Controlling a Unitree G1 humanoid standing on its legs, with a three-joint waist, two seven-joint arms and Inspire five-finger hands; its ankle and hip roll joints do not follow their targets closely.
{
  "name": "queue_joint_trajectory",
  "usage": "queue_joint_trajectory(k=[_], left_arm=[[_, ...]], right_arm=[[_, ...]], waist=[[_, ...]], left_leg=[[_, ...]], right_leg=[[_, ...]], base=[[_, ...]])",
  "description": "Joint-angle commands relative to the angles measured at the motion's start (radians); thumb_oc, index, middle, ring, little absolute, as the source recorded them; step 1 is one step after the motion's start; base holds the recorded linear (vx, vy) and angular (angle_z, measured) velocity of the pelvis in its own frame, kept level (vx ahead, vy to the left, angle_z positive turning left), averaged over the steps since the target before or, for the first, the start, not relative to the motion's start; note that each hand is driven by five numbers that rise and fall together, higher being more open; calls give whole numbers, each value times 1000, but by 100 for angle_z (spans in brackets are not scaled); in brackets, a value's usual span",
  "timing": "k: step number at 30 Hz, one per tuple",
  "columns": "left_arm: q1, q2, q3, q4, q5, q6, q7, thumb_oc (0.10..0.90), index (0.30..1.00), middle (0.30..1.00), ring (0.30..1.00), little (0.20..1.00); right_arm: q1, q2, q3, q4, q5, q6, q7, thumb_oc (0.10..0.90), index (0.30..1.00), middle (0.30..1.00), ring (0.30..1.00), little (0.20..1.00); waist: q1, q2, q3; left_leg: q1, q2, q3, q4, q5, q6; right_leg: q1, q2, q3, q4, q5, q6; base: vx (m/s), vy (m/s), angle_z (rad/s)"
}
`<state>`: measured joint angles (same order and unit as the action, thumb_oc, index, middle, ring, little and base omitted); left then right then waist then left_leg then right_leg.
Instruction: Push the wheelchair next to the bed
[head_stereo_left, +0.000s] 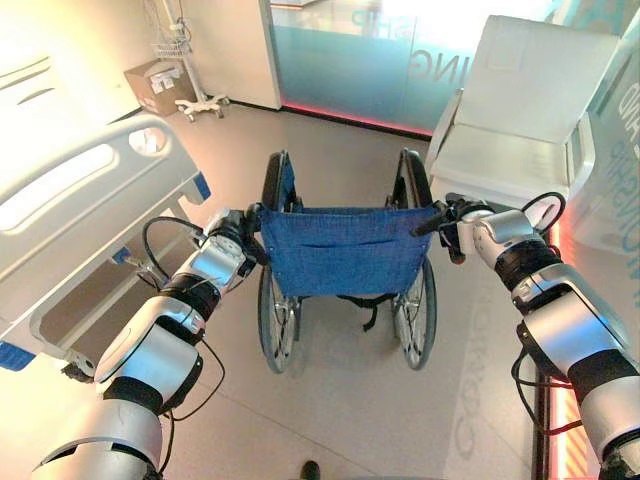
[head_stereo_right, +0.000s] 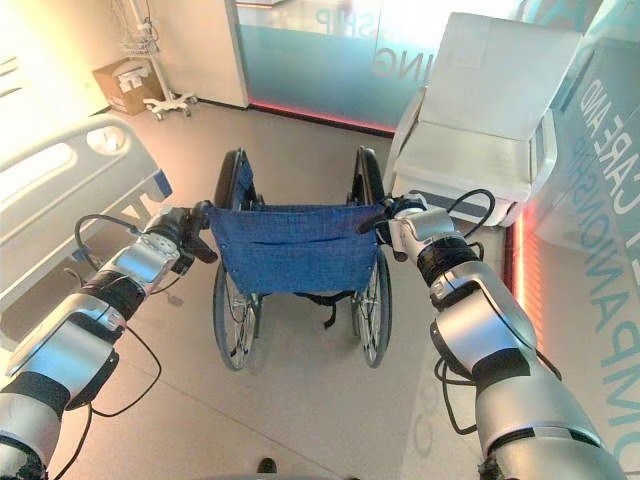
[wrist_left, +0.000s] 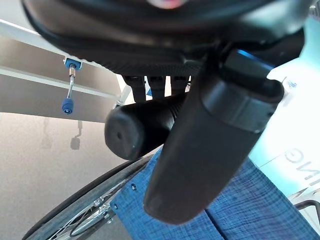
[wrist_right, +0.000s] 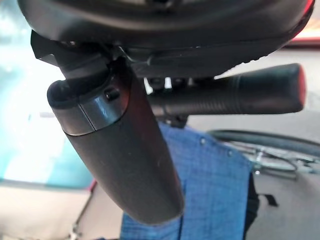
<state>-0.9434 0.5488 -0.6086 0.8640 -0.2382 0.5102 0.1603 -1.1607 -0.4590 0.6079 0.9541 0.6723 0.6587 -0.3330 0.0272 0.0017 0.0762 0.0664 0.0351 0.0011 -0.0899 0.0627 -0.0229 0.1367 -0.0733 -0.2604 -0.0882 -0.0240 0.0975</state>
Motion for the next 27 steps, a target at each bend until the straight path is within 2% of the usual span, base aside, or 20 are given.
queue_joint_trajectory(k=[1,7,14,18,22,23,25,26,27], left_arm=[[10,-10,-55,5,78,-73,5,800,900,900,900,900],[-8,4,-63,-40,65,-74,8,800,900,900,900,900],[-34,7,-62,-36,22,-77,23,800,900,900,900,900],[-44,-3,-62,-11,25,-10,-4,800,900,900,900,900],[-62,-28,-59,74,-40,98,-42,800,900,900,900,900],[-64,-30,-59,79,-50,105,-41,800,900,900,900,900],[-72,-39,-53,112,-93,117,-30,800,900,900,900,900],[-78,-46,-45,142,-103,119,-38,800,900,900,900,900],[-81,-47,-43,157,-119,125,-41,475,413,413,413,413]], right_arm=[[-120,-48,48,-35,-108,9,65,800,900,900,900,900],[-83,-30,65,46,-197,89,176,800,900,900,900,900],[-57,-30,83,189,-314,114,310,800,900,900,900,900],[-54,-27,90,232,-347,123,363,800,900,900,900,900],[-59,-4,93,268,-341,101,414,800,900,900,900,900],[-60,-1,93,270,-329,94,412,643,665,665,665,665],[-61,15,90,272,-289,61,389,400,300,300,300,300],[-61,24,85,268,-250,14,366,400,300,300,300,300],[-61,32,76,255,-222,-20,343,400,300,300,300,300]], waist=[[24,-34,-39],[38,-32,-32],[50,-33,-25],[53,-32,-25],[45,-29,-28],[45,-29,-28],[41,-26,-30],[38,-24,-32],[35,-22,-34]], left_leg=[[45,-86,54,12,-94,10],[42,-84,47,10,-91,12],[43,-84,43,10,-93,16],[44,-86,41,11,-93,17],[44,-87,43,10,-92,16],[43,-88,42,10,-92,16],[44,-88,45,10,-92,16],[44,-87,48,11,-92,15],[43,-87,50,12,-92,14]], right_leg=[[-13,31,29,77,-52,-19],[-15,27,20,81,-54,-21],[-15,23,11,86,-55,-23],[-13,22,9,86,-55,-22],[-16,21,14,83,-52,-20],[-16,21,14,82,-51,-20],[-16,20,16,82,-51,-19],[-16,20,17,80,-50,-18],[-17,20,21,80,-49,-17]], base=[[25,-8,4],[9,-3,6],[6,-4,4],[12,-7,11],[0,0,0],[0,0,0],[0,0,0],[0,0,0],[0,0,0]])
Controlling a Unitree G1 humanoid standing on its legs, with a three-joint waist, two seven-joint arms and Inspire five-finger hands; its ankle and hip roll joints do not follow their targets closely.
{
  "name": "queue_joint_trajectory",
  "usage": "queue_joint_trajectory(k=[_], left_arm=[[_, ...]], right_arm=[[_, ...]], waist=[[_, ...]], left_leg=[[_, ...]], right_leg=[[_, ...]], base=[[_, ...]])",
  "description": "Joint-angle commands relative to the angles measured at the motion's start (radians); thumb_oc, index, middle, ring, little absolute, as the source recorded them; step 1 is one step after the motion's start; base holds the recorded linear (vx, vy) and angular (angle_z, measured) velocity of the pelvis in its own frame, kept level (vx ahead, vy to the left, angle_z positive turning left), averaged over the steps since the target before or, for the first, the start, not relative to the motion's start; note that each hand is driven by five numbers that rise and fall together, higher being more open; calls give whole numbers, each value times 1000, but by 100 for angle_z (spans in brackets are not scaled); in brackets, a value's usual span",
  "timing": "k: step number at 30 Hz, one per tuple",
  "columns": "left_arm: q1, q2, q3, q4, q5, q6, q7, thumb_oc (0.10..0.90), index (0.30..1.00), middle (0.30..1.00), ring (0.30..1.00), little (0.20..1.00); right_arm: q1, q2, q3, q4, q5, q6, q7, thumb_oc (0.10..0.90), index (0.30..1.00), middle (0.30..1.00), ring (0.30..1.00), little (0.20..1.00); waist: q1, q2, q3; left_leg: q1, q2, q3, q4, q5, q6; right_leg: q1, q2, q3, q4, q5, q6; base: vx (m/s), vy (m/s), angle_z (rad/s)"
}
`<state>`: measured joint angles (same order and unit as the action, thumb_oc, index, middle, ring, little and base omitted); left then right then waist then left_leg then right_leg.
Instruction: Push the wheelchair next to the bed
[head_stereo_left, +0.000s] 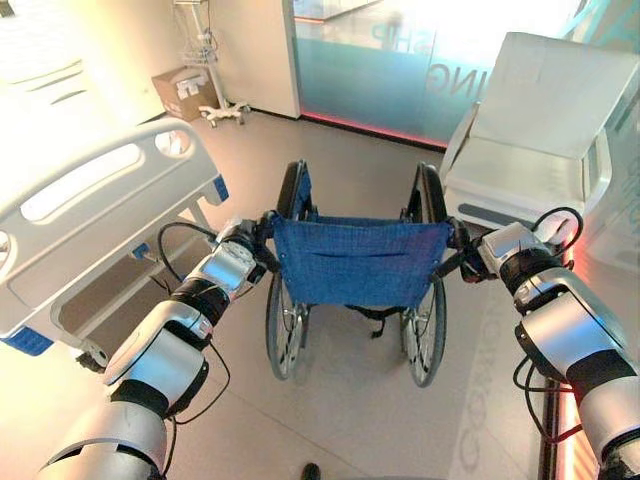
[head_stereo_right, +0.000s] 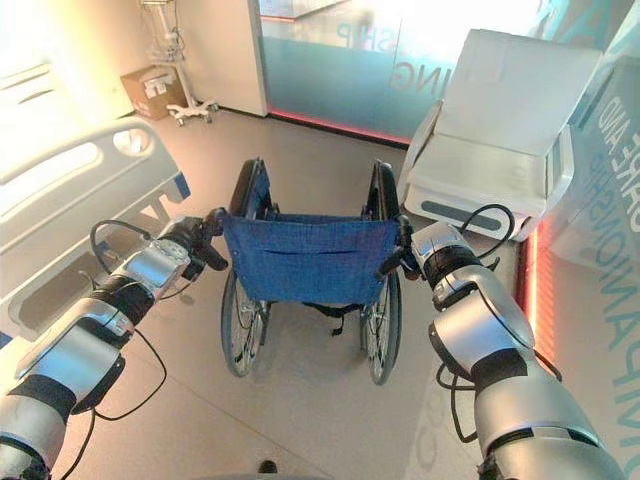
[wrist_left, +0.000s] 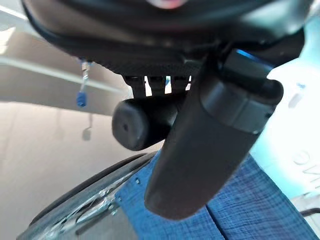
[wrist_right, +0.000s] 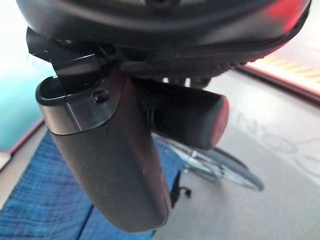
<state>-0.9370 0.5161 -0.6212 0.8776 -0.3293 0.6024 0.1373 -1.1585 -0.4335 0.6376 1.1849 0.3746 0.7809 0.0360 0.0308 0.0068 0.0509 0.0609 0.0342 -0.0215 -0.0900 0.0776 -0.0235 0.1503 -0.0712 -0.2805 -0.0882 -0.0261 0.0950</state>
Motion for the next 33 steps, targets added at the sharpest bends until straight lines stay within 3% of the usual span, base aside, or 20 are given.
queue_joint_trajectory(k=[1,7,13,23,33], left_arm=[[-90,-15,-31,154,-38,24,-26,400,300,300,300,300],[-81,-10,-26,132,-46,-22,-22,400,300,300,300,300],[-55,-13,-28,113,-13,-61,-40,400,300,300,300,300],[12,-14,-6,27,7,-152,-15,400,300,300,300,300],[34,9,14,-39,51,-235,38,400,300,300,300,300]], right_arm=[[-65,13,42,14,99,-164,-44,400,300,300,300,300],[-36,20,20,-78,132,-282,-139,400,300,300,300,300],[-26,13,9,-158,85,-354,-212,400,300,300,300,300],[-5,-28,45,-270,-101,-353,-208,400,300,300,300,300],[2,-54,45,-263,-141,-403,-206,400,300,300,300,300]], waist=[[29,-26,-8],[21,-20,-7],[17,-14,-3],[20,-14,-3],[29,-11,8]], left_leg=[[48,-86,74,13,-106,13],[46,-87,82,14,-108,12],[44,-89,86,16,-109,13],[41,-92,83,19,-112,16],[44,-100,95,35,-127,29]], right_leg=[[-32,18,42,80,-46,-14],[-37,18,48,77,-40,-11],[-38,20,54,74,-38,-11],[-40,14,56,77,-40,-8],[-50,-15,57,112,-43,6]], base=[[0,0,0],[0,0,0],[0,0,0],[-2,6,0],[21,84,0]])
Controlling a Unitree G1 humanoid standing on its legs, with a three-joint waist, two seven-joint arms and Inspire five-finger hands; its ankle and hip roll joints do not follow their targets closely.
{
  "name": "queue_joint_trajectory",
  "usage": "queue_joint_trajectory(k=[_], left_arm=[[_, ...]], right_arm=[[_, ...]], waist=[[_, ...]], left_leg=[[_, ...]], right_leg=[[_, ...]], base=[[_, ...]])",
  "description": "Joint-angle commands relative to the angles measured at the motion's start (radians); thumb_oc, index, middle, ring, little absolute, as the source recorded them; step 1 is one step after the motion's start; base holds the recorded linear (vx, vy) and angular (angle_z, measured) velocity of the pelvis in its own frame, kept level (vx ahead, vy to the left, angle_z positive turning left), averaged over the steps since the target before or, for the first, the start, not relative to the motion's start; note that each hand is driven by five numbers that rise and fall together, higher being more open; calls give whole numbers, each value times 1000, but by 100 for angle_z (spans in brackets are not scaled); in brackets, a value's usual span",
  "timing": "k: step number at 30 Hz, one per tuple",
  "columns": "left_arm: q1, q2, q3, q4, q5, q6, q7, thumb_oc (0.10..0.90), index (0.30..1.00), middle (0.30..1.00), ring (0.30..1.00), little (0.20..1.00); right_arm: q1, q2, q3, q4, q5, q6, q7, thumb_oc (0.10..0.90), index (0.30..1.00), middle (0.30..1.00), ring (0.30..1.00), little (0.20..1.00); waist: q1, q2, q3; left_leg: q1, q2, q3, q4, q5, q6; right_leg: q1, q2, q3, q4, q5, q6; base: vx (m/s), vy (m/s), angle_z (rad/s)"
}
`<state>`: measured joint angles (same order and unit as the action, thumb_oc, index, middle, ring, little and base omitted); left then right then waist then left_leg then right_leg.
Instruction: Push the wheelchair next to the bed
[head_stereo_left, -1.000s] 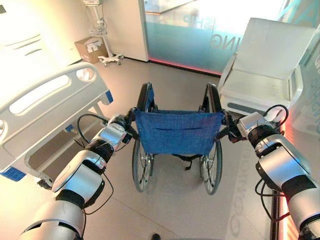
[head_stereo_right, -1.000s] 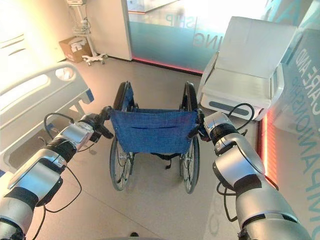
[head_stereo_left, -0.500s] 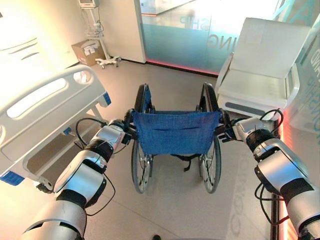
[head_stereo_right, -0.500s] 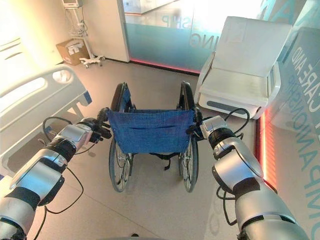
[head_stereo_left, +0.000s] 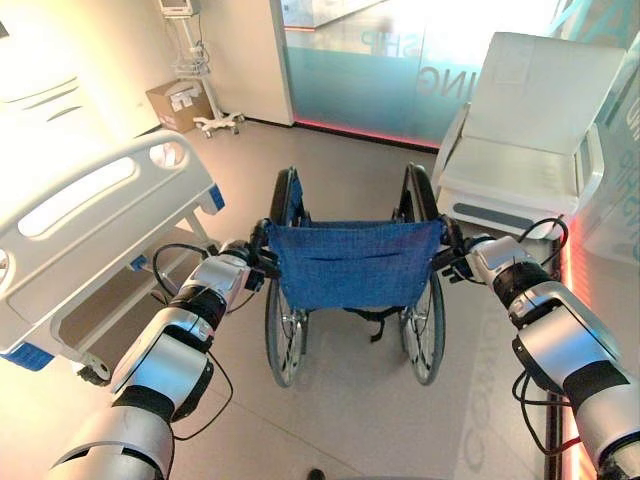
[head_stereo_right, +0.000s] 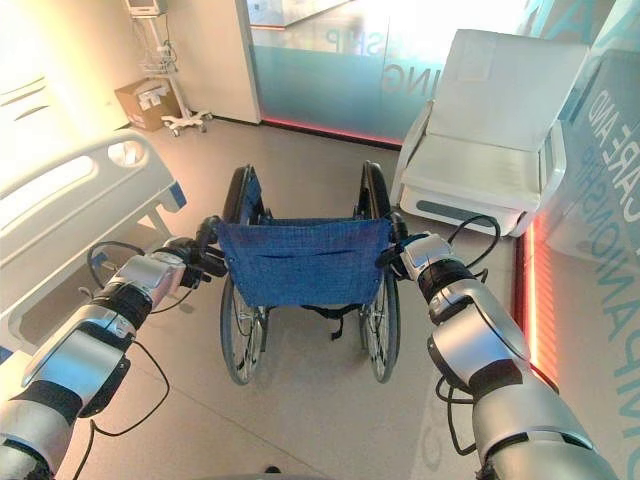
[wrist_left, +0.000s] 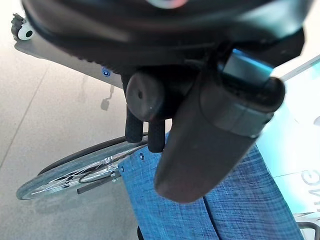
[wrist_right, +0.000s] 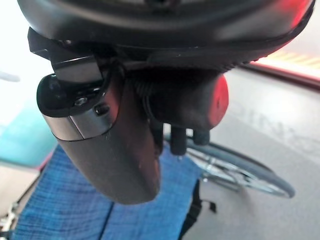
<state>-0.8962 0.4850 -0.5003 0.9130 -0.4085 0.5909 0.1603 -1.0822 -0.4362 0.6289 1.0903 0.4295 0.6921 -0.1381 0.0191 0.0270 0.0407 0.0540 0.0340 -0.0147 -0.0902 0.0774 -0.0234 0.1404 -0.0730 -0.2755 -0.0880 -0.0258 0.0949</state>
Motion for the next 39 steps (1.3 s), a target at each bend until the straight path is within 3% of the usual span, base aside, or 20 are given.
queue_joint_trajectory(k=[1,5,7,9,10,15,17,18,19,22,26,28,29,32,34,36,37,39], left_arm=[[-7,52,-99,-94,149,-235,25,400,300,300,300,300],[-18,76,-95,-129,160,-244,15,400,300,300,300,300],[-20,92,-95,-159,159,-246,2,400,300,300,300,300],[-8,109,-97,-199,150,-259,3,400,300,300,300,300],[-1,111,-97,-207,146,-263,3,400,300,300,300,300],[18,73,-96,-202,95,-300,13,400,300,300,300,300],[19,51,-95,-181,87,-318,13,400,300,300,300,300],[28,17,-101,-148,81,-350,10,400,300,300,300,300],[34,4,-102,-137,73,-360,6,400,300,300,300,300],[69,-26,-98,-132,83,-367,1,400,300,300,300,300],[133,-19,-99,-174,60,-327,16,400,300,300,300,300],[146,-11,-89,-168,41,-324,6,400,300,300,300,300],[145,-21,-82,-145,40,-339,-14,400,300,300,300,300],[130,-37,-81,-110,66,-341,-19,400,300,300,300,300],[116,-38,-85,-93,81,-347,-15,400,300,300,300,300],[91,-31,-86,-70,76,-354,-15,400,300,300,300,300],[53,-30,-84,-24,72,-366,-14,400,300,300,300,300],[30,-28,-84,-6,63,-359,-8,400,300,300,300,300]], right_arm=[[-67,-60,49,-167,-213,-319,-30,400,300,300,300,300],[-66,-66,39,-152,-276,-341,-25,400,300,300,300,300],[-71,-87,41,-145,-307,-361,-17,400,300,300,300,300],[-59,-130,36,-158,-295,-374,-2,400,300,300,300,300],[-54,-140,35,-163,-292,-375,2,400,300,300,300,300],[-35,-165,26,-162,-297,-400,-2,400,300,300,300,300],[-37,-166,17,-148,-304,-405,2,400,300,300,300,300],[-35,-166,1,-109,-315,-427,8,400,300,300,300,300],[-33,-168,-3,-99,-323,-433,8,400,300,300,300,300],[-23,-171,-8,-69,-329,-444,4,400,300,300,300,300],[-11,-182,5,-83,-272,-435,28,400,300,300,300,300],[-2,-184,1,-90,-194,-430,54,400,300,300,300,300],[9,-185,-7,-92,-181,-424,62,400,300,300,300,300],[21,-184,-12,-71,-149,-447,81,400,300,300,300,300],[32,-178,-20,-65,-144,-452,78,400,300,300,300,300],[22,-169,-17,-44,-131,-449,77,400,300,300,300,300],[-5,-145,-13,-3,-109,-434,61,400,300,300,300,300],[-13,-125,-9,4,-108,-405,30,400,300,300,300,300]], waist=[[43,-29,24],[48,-14,43],[49,5,58],[41,9,80],[37,7,87],[1,-15,136],[-7,-19,143],[-16,-25,138],[-19,-27,132],[-22,-37,110],[-19,-54,81],[-26,-64,70],[-36,-71,61],[-43,-80,54],[-38,-84,57],[-30,-84,64],[-25,-75,69],[-17,-66,72]], left_leg=[[50,-102,99,50,-135,36],[39,-103,112,82,-144,52],[19,-98,137,95,-134,55],[8,-101,134,108,-133,52],[10,-104,130,111,-136,52],[77,-131,73,132,-221,37],[89,-137,48,144,-250,43],[98,-137,14,155,-275,47],[100,-134,4,164,-283,46],[110,-109,-8,192,-298,30],[108,-43,18,255,-288,-11],[94,-11,30,317,-238,-24],[78,10,50,376,-183,-38],[50,13,91,458,-129,-55],[18,4,112,455,-128,-52],[-7,-26,108,426,-148,-39],[-24,-45,109,347,-152,-32],[-59,-52,109,286,-122,-40]], right_leg=[[-51,-29,53,143,-47,17],[-95,-61,54,268,-73,37],[-148,-61,55,446,-81,44],[-215,-62,64,557,-21,47],[-229,-65,68,554,2,47],[-317,-126,62,271,135,56],[-326,-137,89,196,166,67],[-323,-148,146,110,192,83],[-311,-150,162,90,196,89],[-293,-133,186,136,162,91],[-283,-99,146,211,96,69],[-274,-68,128,211,72,36],[-264,-51,108,203,61,13],[-232,-35,59,185,42,-19],[-201,-26,37,178,26,-29],[-178,-12,45,178,14,-29],[-148,19,66,172,-5,-27],[-118,42,81,157,-18,-27]], base=[[47,111,-3],[64,181,-12],[37,144,-11],[62,73,-9],[125,-18,-3],[227,-191,0],[286,-280,23],[318,-350,53],[477,-563,73],[279,-382,64],[266,-465,65],[223,-515,24],[146,-419,48],[127,-320,60],[161,-243,31],[204,-190,7],[192,-109,-1],[263,-103,9]])
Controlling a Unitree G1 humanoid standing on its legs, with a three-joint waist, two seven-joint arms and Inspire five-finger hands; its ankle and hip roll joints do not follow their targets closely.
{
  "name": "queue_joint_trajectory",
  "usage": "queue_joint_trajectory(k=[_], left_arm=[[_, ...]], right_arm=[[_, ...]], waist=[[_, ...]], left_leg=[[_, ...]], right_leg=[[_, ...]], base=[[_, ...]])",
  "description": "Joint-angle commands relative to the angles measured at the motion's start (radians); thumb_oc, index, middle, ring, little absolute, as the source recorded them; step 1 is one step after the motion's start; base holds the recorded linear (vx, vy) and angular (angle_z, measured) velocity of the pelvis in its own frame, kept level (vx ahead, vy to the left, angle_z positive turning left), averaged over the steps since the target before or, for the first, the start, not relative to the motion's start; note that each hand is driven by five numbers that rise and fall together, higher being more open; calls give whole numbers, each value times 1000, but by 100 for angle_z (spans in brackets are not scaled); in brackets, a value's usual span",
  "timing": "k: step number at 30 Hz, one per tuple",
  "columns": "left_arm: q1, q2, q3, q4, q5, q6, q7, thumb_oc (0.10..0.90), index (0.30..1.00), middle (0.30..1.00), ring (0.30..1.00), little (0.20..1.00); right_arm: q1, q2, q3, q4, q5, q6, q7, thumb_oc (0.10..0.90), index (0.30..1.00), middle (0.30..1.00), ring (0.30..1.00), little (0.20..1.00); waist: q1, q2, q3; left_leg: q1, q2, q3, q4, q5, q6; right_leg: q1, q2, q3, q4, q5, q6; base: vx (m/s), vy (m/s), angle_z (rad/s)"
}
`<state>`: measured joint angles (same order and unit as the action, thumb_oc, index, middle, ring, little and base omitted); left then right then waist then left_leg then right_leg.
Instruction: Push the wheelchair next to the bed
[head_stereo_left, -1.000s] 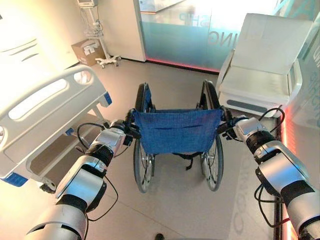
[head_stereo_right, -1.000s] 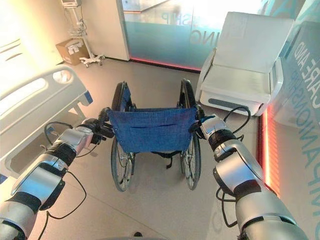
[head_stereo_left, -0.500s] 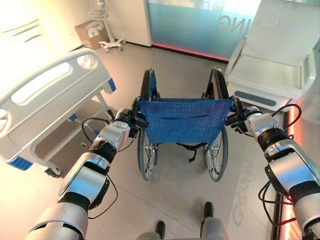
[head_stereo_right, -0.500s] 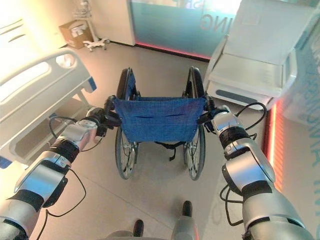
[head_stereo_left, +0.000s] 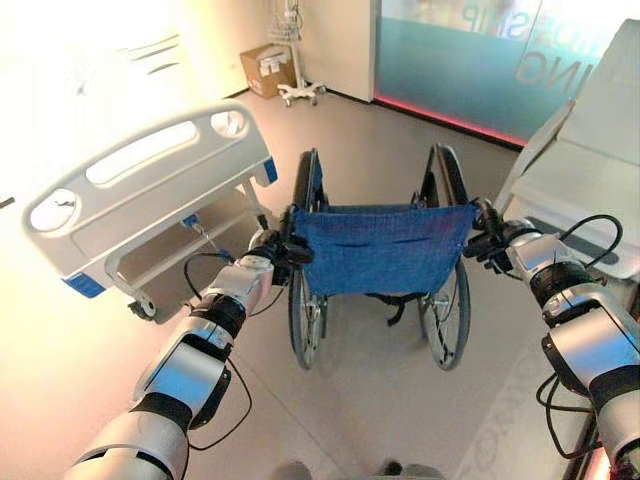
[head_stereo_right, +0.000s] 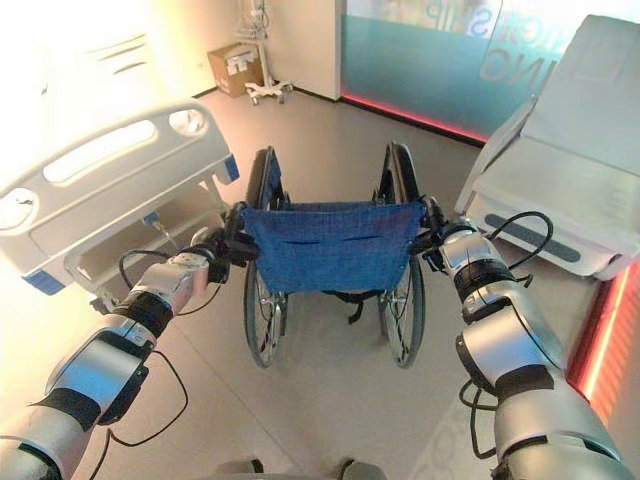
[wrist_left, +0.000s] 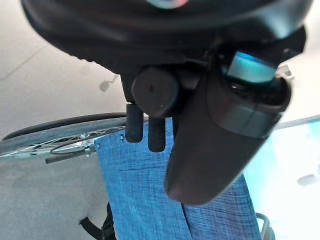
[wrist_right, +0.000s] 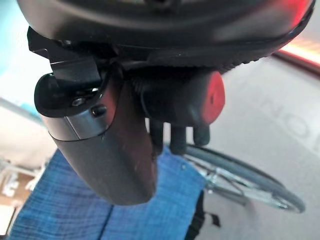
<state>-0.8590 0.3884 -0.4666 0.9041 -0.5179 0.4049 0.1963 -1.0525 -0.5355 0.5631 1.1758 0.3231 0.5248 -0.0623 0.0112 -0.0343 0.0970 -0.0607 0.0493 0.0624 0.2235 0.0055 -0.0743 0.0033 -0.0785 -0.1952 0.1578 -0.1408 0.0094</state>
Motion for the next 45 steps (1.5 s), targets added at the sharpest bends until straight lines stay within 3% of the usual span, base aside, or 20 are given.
queue_joint_trajectory(k=[1,4,8,11,12,14,15,18,20,23,25,28,29,32,37,39,42,43,44,45], left_arm=[[-26,71,-126,11,148,-159,-22,400,300,300,300,300],[-37,94,-120,23,125,-148,1,400,300,300,300,300],[-28,145,-98,28,107,-148,-5,400,300,300,300,300],[-40,181,-94,40,97,-172,-29,400,300,300,300,300],[-41,181,-94,41,97,-173,-30,400,300,300,300,300],[-58,180,-95,54,85,-181,-25,400,300,300,300,300],[-56,178,-99,39,88,-174,-33,400,300,300,300,300],[-67,181,-119,11,111,-151,-20,400,300,300,300,300],[-88,179,-138,17,137,-137,-7,400,300,300,300,300],[-89,165,-142,-3,137,-107,26,400,300,300,300,300],[-75,149,-130,-14,169,-106,44,400,300,300,300,300],[-75,141,-115,-15,208,-103,41,400,300,300,300,300],[-82,141,-110,-4,210,-107,34,400,300,300,300,300],[-78,136,-110,14,213,-122,21,400,300,300,300,300],[-65,125,-124,41,194,-149,2,400,300,300,300,300],[-54,129,-116,39,181,-155,6,400,300,300,300,300],[-51,138,-103,37,171,-157,12,400,300,300,300,300],[-47,123,-85,45,157,-168,13,400,300,300,300,300],[-36,114,-81,42,141,-167,20,400,300,300,300,300],[-26,108,-79,39,138,-163,21,400,300,300,300,300]], right_arm=[[-46,-3,59,-81,-15,-221,-73,400,300,300,300,300],[-39,26,63,-89,-39,-206,-88,400,300,300,300,300],[-27,23,80,-111,-70,-206,-58,400,300,300,300,300],[-24,4,90,-104,-82,-236,-42,400,300,300,300,300],[-25,4,90,-103,-81,-237,-42,400,300,300,300,300],[-21,5,86,-97,-50,-241,-53,400,300,300,300,300],[-2,4,70,-114,-47,-224,-54,400,300,300,300,300],[29,-15,55,-129,-2,-233,-43,400,300,300,300,300],[38,-13,43,-131,-5,-254,-30,400,300,300,300,300],[53,-14,28,-154,-40,-275,1,400,300,300,300,300],[47,-16,30,-145,-60,-300,15,400,300,300,300,300],[21,-28,28,-129,-81,-315,35,400,300,300,300,300],[4,-34,37,-123,-91,-317,44,400,300,300,300,300],[-13,-45,53,-126,-88,-298,57,400,300,300,300,300],[-8,-37,40,-131,-76,-261,61,400,300,300,300,300],[5,-38,33,-139,-83,-256,77,400,300,300,300,300],[5,-37,40,-151,-83,-252,91,400,300,300,300,300],[9,-48,45,-140,-76,-258,109,400,300,300,300,300],[19,-49,48,-144,-70,-257,114,400,300,300,300,300],[26,-51,55,-152,-69,-256,119,400,300,300,300,300]], waist=[[12,3,31],[44,19,50],[57,46,43],[53,71,24],[53,70,23],[55,70,14],[62,58,9],[68,44,3],[68,34,-8],[53,44,-13],[37,54,-6],[19,56,3],[7,44,9],[-15,27,12],[-40,16,6],[-44,9,7],[-45,-3,7],[-59,-15,-2],[-66,-14,-9],[-73,-12,-15]], left_leg=[[-19,-61,21,-77,19,-9],[-103,-29,-15,-170,130,-27],[-122,27,-16,-269,191,-29],[-119,57,20,-259,174,-23],[-119,57,22,-257,172,-22],[-139,40,27,-185,119,-6],[-185,1,-3,-87,92,2],[-149,-25,31,-146,82,33],[-124,-50,38,-177,85,45],[-35,-60,73,-223,67,53],[22,-60,76,-249,60,52],[78,-74,60,-269,40,47],[99,-95,40,-273,9,54],[136,-131,0,-273,-50,75],[161,-147,-31,-221,-118,93],[177,-149,-28,-192,-146,99],[177,-148,-7,-122,-181,103],[176,-136,-3,-27,-236,88],[195,-111,8,8,-248,73],[210,-86,18,35,-224,55]], right_leg=[[72,71,31,-115,83,54],[147,91,76,-146,58,49],[204,97,110,-127,3,50],[229,84,111,-57,-91,58],[228,82,111,-52,-95,58],[215,62,98,13,-134,65],[211,41,94,50,-149,82],[175,-26,68,206,-54,140],[157,-49,58,269,22,159],[37,-88,23,396,136,170],[-34,-65,8,343,128,160],[-79,-41,-16,156,120,133],[-106,-47,-2,22,163,138],[-155,-58,52,-99,260,164],[-184,-77,113,-170,317,176],[-187,-78,98,-185,321,179],[-190,-73,75,-135,295,172],[-189,-69,82,-86,264,153],[-194,-62,72,-39,239,141],[-194,-52,68,-20,224,128]], base=[[283,-74,7],[392,18,-20],[453,130,-75],[496,248,-74],[494,270,-77],[379,183,-63],[430,241,-49],[387,253,-54],[367,240,-23],[314,192,-23],[305,91,-17],[289,-51,-2],[279,-125,24],[378,-167,29],[341,-183,47],[437,-300,46],[375,-346,36],[503,-507,38],[518,-491,40],[363,-325,44]])
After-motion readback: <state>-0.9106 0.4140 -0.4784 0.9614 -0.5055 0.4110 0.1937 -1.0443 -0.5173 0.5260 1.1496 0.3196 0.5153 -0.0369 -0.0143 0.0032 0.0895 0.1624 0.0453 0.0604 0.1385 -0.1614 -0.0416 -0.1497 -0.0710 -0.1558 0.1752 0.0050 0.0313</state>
